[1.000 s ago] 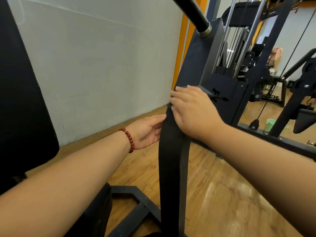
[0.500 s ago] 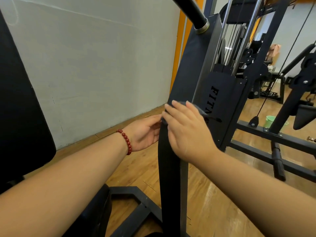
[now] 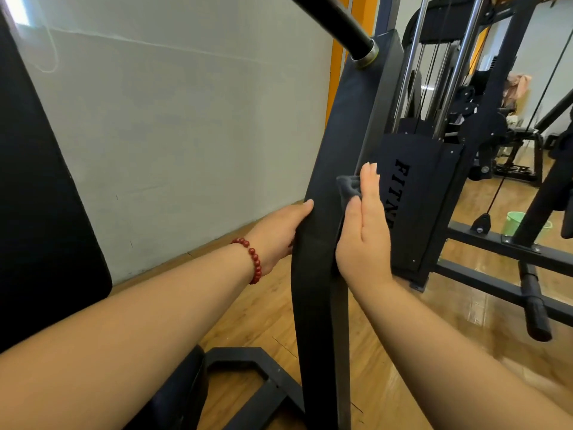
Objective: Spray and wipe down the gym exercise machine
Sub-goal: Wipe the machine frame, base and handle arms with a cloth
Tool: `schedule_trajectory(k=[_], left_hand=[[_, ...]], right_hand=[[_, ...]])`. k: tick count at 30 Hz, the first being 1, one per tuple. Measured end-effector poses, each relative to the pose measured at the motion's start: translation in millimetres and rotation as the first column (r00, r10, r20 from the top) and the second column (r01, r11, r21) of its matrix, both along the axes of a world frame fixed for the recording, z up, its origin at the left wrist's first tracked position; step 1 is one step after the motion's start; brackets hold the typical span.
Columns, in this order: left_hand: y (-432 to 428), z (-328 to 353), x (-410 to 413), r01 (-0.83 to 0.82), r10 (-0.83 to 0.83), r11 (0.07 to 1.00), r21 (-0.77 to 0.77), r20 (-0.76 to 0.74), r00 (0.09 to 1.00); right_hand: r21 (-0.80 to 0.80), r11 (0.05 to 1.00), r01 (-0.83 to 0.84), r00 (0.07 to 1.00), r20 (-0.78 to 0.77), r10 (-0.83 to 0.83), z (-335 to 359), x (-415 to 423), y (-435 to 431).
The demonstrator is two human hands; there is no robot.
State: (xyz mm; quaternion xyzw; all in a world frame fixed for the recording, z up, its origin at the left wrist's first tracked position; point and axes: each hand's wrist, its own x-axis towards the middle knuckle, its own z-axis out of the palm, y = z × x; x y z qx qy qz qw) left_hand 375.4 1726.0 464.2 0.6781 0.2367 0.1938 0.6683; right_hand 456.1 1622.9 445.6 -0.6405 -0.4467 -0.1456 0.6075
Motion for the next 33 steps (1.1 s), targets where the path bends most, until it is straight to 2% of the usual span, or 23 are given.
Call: schedule_trajectory(k=[2, 4, 6, 8, 12, 15, 17, 19, 23, 27, 31, 33], left_hand=[[-5, 3, 3, -0.049, 0.051, 0.997, 0.064, -0.028, 0.998], [-9, 7, 6, -0.07, 0.089, 0.963, 0.259, -0.064, 0.994], [-14, 9, 7, -0.108, 0.159, 0.878, 0.467, -0.072, 0.985], [-16, 10, 9, -0.122, 0.2, 0.79, 0.6, -0.064, 0.978], [-20, 19, 16, -0.132, 0.173, 0.68, 0.722, 0.017, 0.985], [-25, 37, 24, -0.176, 0.138, 0.534, 0.827, 0.12, 0.983], [-26, 50, 35, -0.203, 0.116, 0.462, 0.863, 0.168, 0.979], [-28, 61, 45, -0.226, 0.107, 0.428, 0.875, 0.199, 0.974], [-23, 80, 62, -0.229, 0.082, 0.398, 0.889, 0.215, 0.973], [-13, 89, 75, -0.251, 0.087, 0.419, 0.873, 0.236, 0.968], [-8, 83, 82, -0.276, 0.097, 0.392, 0.878, 0.259, 0.961], [-5, 80, 83, -0.281, 0.1, 0.383, 0.88, 0.263, 0.96]], right_hand=[[0.041, 0.999, 0.008, 0.997, -0.071, -0.005, 17, 8, 8], [0.075, 0.997, -0.014, 0.996, -0.086, 0.02, 20, 8, 8], [0.056, 0.997, -0.05, 0.997, -0.062, 0.053, 6, 0, 1], [0.028, 0.995, -0.093, 0.995, -0.031, 0.094, -10, -10, -7], [0.03, 0.996, -0.083, 0.991, -0.1, 0.086, 13, 6, -2], [0.044, 0.998, -0.047, 0.984, -0.168, 0.054, 58, 31, 7], [0.074, 0.996, -0.044, 0.977, -0.207, 0.058, 69, 37, 9], [0.099, 0.992, -0.077, 0.967, -0.235, 0.099, 62, 34, 5], [0.122, 0.981, -0.15, 0.941, -0.286, 0.179, 38, 27, -4], [0.183, 0.973, -0.14, 0.919, -0.342, 0.196, 71, 46, 8], [0.321, 0.924, -0.207, 0.823, -0.453, 0.342, 98, 64, 16], [0.303, 0.919, -0.252, 0.801, -0.467, 0.374, 86, 62, 13]])
